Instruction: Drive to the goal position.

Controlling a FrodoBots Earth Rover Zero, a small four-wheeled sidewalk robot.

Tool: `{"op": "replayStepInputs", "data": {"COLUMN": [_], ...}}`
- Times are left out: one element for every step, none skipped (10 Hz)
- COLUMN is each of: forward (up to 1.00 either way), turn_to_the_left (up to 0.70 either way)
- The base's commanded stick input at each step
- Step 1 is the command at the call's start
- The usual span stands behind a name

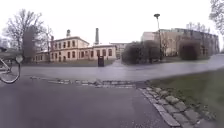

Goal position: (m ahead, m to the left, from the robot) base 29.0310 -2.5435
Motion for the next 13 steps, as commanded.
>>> {"op": "replayStepInputs", "data": {"forward": [0.85,0.85,0.85,0.85,0.85,0.85,0.85,0.85,0.85,0.85,0.85,0.85,0.85], "turn_to_the_left": [0.0,0.0,0.0,0.0,0.0,0.0,0.0,0.0,0.0,0.0,0.0,0.0,0.0]}}
